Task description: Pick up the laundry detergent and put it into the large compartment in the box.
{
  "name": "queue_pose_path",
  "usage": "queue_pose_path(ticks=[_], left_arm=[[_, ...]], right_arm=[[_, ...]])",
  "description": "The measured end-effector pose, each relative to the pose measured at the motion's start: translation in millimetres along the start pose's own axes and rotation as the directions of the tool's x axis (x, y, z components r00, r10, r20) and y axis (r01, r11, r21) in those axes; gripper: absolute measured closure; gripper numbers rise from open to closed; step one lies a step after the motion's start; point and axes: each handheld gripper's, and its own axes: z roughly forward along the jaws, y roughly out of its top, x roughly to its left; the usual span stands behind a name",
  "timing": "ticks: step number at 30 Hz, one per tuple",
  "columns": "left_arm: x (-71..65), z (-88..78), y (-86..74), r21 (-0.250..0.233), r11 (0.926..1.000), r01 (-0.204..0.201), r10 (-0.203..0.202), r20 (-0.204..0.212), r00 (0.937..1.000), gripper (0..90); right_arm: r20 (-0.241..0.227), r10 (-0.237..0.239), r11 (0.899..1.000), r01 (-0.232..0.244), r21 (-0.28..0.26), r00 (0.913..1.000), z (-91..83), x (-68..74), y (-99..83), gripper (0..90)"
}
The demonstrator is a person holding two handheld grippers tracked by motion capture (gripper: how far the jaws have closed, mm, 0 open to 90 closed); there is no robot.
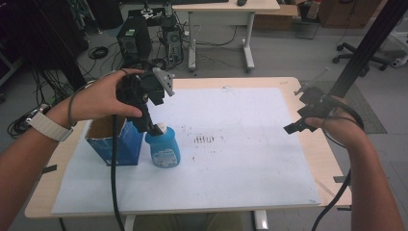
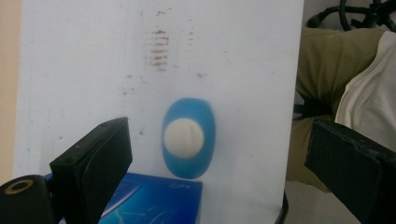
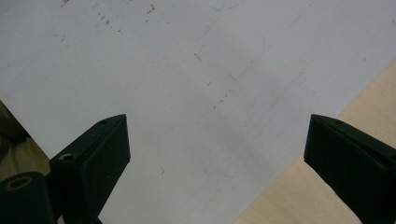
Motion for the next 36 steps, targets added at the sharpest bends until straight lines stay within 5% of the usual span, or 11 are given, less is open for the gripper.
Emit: queue_pose_path(ticks=[36], left_arm=[[18.6, 30.8, -7.4, 0.051, 0.9974, -0.051, 0.052, -0.001, 0.9987, 6.4]], right_arm=[[-0.009, 0.002, 1.0, -0.002, 0.018, 1.0, 6.0, -0.6, 1.4, 7.2]])
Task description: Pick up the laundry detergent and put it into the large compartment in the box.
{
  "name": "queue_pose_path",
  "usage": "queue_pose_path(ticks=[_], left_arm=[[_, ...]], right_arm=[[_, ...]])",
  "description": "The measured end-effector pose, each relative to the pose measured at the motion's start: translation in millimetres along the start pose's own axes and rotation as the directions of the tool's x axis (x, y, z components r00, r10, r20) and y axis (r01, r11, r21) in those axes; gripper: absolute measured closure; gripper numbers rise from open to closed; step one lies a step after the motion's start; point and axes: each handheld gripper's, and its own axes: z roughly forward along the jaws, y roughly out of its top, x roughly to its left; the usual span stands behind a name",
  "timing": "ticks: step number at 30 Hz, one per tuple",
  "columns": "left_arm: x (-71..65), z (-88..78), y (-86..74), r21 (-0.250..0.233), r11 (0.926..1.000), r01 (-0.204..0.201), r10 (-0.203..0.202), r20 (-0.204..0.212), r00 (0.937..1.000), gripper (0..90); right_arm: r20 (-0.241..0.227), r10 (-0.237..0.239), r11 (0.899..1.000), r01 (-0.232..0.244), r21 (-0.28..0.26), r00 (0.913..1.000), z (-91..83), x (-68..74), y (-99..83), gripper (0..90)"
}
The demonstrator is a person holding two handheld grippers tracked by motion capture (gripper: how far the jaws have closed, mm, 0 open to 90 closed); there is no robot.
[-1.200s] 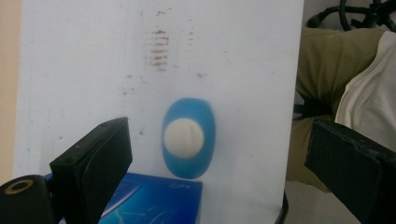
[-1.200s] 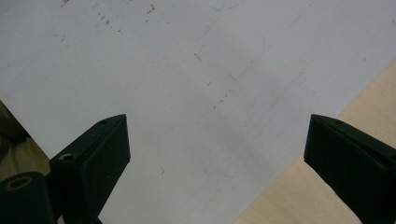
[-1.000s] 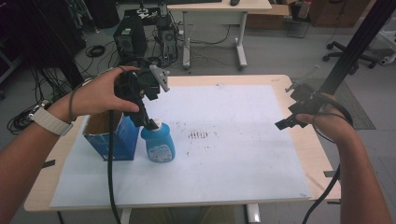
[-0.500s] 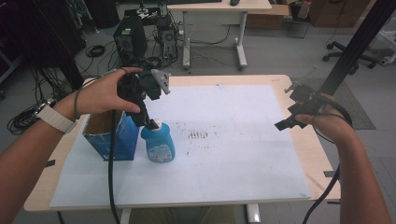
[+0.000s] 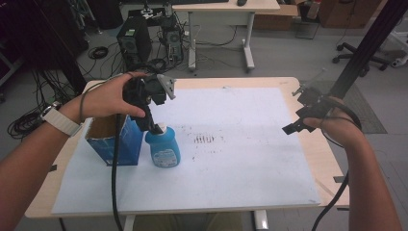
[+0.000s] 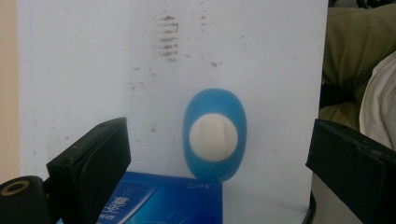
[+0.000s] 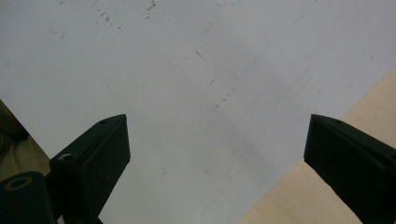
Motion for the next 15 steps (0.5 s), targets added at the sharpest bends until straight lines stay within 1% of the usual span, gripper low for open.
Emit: queue_pose_path(ticks=[4, 6, 12, 14, 15], left_arm=[[1.5, 6.5, -2.6, 0.006, 1.0, 0.006, -0.006, 0.011, 0.9999, 6.4], [1.6, 7.6, -3.3, 0.006, 0.9999, 0.01, -0.01, 0.004, 0.9999, 6.5], [2.9, 8.5, -5.8, 0.004, 0.9998, 0.019, -0.019, 0.013, 0.9997, 6.4], [3.1, 14.2, -7.7, 0.013, 0.9997, 0.021, -0.021, 0.022, 0.9995, 6.5], [3.1, 14.2, -7.7, 0.013, 0.9997, 0.021, -0.021, 0.022, 0.9995, 6.6]], right_arm=[[-0.002, 0.0, 1.0, 0.0, 0.003, 1.0, 1.8, 0.0, 0.2, 7.2], [-0.003, 0.0, 1.0, 0.0, 0.003, 1.0, 2.1, 0.0, 0.3, 7.2], [-0.003, 0.0, 1.0, 0.0, 0.004, 1.0, 3.0, -0.1, 0.5, 7.5], [-0.004, 0.0, 1.0, 0.0, 0.003, 1.0, 3.3, -0.2, 0.7, 7.5], [-0.004, 0.0, 1.0, 0.0, 0.003, 1.0, 3.3, -0.2, 0.7, 7.5]])
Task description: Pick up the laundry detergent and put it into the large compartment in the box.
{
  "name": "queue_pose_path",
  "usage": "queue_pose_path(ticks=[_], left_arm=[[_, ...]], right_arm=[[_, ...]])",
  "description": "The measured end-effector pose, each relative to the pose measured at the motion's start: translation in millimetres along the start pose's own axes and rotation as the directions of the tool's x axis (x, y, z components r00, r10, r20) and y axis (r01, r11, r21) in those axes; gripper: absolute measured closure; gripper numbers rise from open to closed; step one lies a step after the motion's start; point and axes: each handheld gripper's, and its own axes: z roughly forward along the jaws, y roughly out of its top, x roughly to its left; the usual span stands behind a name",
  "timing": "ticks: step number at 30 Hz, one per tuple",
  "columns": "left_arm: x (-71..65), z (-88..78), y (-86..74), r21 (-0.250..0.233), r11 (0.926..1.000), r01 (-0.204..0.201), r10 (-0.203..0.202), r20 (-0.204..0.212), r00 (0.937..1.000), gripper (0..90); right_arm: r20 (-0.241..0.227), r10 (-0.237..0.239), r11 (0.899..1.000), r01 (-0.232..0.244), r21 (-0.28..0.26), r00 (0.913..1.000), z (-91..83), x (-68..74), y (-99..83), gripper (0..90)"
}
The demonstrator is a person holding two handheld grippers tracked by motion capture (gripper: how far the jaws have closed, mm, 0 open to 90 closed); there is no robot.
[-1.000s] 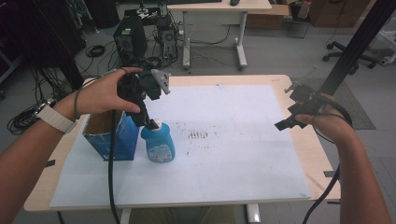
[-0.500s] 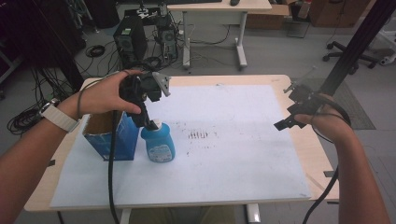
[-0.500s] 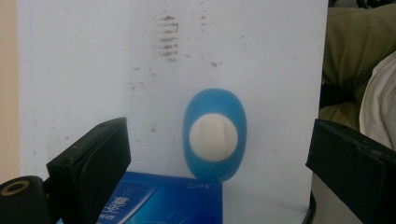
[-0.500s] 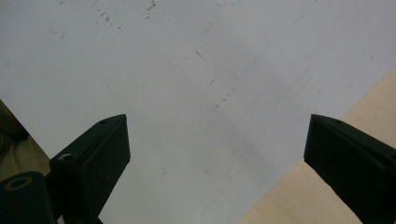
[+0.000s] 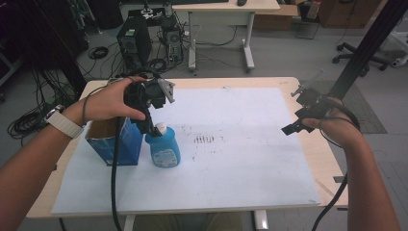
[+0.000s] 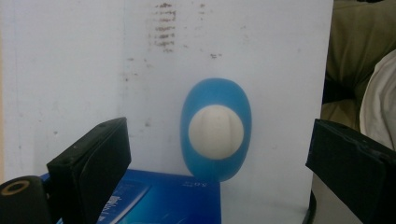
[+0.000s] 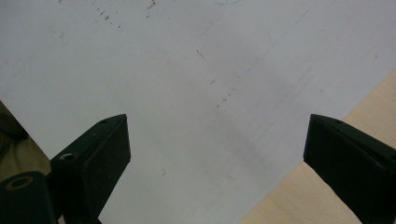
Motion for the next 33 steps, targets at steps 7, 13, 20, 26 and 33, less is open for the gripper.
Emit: queue_pose_path(ticks=[7, 13, 20, 26, 33], left_arm=[[1.0, 11.0, -2.3, 0.014, 0.9999, 0.001, -0.001, 0.011, 0.9999, 7.5], [1.3, 18.0, -2.8, 0.02, 0.9998, 0.005, -0.005, 0.018, 0.9998, 7.0], [0.9, 26.4, -2.9, 0.03, 0.9995, 0.003, -0.003, 0.01, 0.9999, 7.0], [1.0, 30.6, -1.1, 0.039, 0.9992, -0.001, 0.001, -0.003, 1.0, 7.3], [-0.4, 36.0, -1.0, 0.056, 0.9984, 0.004, -0.005, 0.008, 1.0, 7.5]], right_arm=[[-0.002, -0.002, 1.0, 0.002, 0.004, 1.0, 1.9, 0.5, 1.7, 7.5], [-0.003, 0.0, 1.0, 0.0, 0.005, 1.0, 2.7, 0.3, 1.7, 7.5], [-0.004, 0.0, 1.0, 0.0, 0.008, 1.0, 3.9, 0.3, 1.5, 7.5], [-0.004, 0.0, 1.0, 0.0, 0.008, 1.0, 4.3, -0.1, 0.9, 7.5], [-0.004, 0.002, 1.0, -0.002, 0.007, 1.0, 4.4, -0.2, -0.2, 7.5]])
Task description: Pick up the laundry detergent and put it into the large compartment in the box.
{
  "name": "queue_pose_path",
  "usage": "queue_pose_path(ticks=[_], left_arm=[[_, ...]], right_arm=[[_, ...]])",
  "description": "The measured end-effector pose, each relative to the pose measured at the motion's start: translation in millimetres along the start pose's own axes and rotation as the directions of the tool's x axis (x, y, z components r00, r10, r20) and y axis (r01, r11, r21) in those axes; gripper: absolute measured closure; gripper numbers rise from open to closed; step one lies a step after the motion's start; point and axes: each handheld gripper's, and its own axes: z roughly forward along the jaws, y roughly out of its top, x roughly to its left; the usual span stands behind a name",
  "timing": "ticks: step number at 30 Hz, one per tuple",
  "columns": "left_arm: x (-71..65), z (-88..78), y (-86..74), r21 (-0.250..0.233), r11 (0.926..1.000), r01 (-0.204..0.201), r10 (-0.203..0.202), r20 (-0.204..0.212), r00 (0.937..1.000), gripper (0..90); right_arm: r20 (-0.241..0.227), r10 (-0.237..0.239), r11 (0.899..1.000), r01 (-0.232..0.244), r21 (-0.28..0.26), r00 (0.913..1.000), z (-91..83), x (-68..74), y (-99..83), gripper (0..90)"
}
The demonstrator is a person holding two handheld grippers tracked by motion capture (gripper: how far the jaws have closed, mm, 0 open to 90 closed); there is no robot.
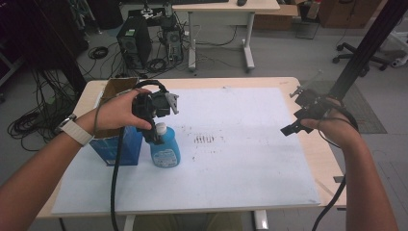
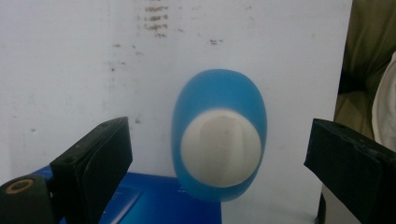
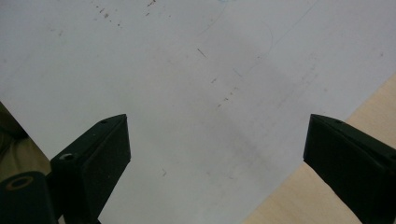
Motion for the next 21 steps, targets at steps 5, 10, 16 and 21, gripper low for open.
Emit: queue_pose_path(ticks=[5, 10, 16, 21], left_arm=[[0.9, 4.5, -3.0, -0.006, 1.0, 0.001, -0.001, 0.004, 1.0, 7.4], [1.1, 7.3, -3.7, -0.004, 1.0, 0.002, -0.002, -0.001, 1.0, 7.0], [2.0, 10.5, -2.6, -0.003, 1.0, -0.003, 0.003, -0.004, 1.0, 6.9], [2.4, 14.2, -0.6, 0.007, 1.0, -0.004, 0.004, 0.005, 1.0, 7.0]], right_arm=[[-0.002, 0.001, 1.0, -0.001, 0.001, 1.0, 0.7, 0.0, -0.6, 7.5], [-0.002, -0.001, 1.0, 0.001, 0.001, 1.0, 1.2, 0.3, -0.1, 7.5], [-0.003, -0.004, 1.0, 0.004, 0.003, 1.0, 2.0, 1.0, 0.5, 7.5], [-0.003, -0.004, 1.0, 0.004, 0.003, 1.0, 1.7, 1.1, 0.8, 7.5]])
